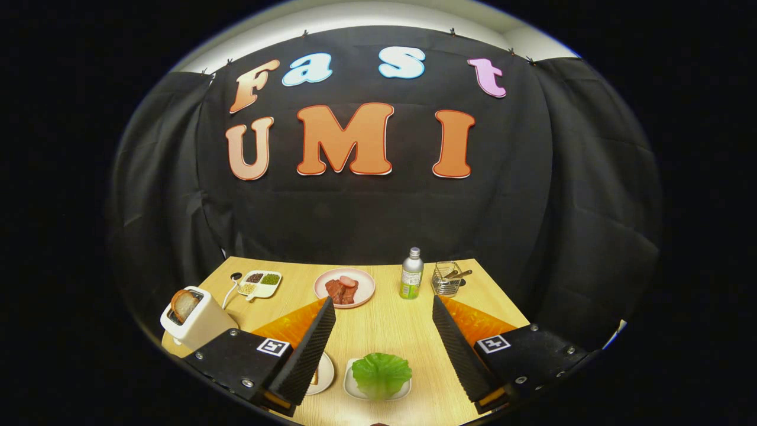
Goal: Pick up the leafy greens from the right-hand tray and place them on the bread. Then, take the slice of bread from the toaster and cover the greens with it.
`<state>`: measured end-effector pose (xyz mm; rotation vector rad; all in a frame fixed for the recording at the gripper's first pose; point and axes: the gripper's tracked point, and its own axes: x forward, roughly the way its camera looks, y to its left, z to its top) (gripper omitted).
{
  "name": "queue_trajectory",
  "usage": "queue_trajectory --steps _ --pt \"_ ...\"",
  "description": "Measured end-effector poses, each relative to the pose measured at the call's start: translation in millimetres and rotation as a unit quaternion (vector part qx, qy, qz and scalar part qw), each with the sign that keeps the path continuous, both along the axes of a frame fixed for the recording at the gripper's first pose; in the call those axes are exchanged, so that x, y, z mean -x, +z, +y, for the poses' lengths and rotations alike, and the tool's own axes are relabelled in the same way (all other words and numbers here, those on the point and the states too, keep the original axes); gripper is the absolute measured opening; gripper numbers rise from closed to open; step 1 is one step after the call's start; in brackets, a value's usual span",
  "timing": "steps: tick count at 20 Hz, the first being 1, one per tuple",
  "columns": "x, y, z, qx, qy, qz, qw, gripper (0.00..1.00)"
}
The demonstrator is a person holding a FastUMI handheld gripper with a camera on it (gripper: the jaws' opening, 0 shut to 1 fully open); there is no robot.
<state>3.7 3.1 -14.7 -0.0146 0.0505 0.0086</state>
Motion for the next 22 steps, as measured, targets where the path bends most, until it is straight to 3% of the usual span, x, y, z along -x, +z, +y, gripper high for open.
queue_trajectory --steps 7,12,22 --pt "-13 -57 7 0.017 0.01 0.128 0.992 0.99" --pt "-21 -114 13 -0.023 0.021 0.251 0.967 1.0" --pt "-47 -199 7 0.053 0.005 0.382 0.923 1.0"
